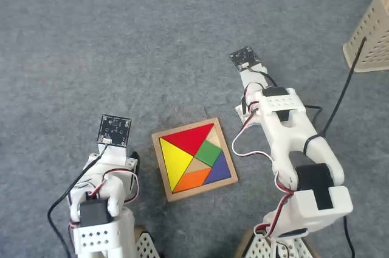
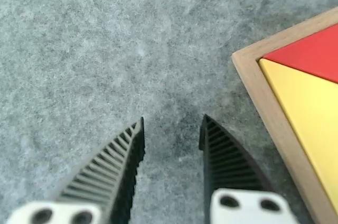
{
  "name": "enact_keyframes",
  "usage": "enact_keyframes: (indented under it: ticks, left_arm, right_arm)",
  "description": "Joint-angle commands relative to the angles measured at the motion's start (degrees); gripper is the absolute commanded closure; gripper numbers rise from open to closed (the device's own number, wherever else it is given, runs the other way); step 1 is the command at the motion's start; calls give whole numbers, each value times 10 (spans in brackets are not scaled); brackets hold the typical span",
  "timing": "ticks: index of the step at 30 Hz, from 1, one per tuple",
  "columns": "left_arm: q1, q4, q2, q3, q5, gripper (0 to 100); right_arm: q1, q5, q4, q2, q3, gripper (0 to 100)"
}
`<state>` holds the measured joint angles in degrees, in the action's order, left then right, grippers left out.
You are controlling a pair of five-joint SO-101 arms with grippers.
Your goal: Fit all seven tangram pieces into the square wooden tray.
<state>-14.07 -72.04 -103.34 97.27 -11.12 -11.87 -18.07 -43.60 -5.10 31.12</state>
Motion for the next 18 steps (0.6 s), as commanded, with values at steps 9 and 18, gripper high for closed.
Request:
enact_keyframes:
  ticks: [9, 18]
  left_arm:
    - [0, -3, -4, -7, -3, 832]
    - [0, -3, -4, -7, -3, 832]
  right_arm:
    - [-3, -8, -3, 6, -7, 987]
    - [-22, 40, -48, 135, 48, 993]
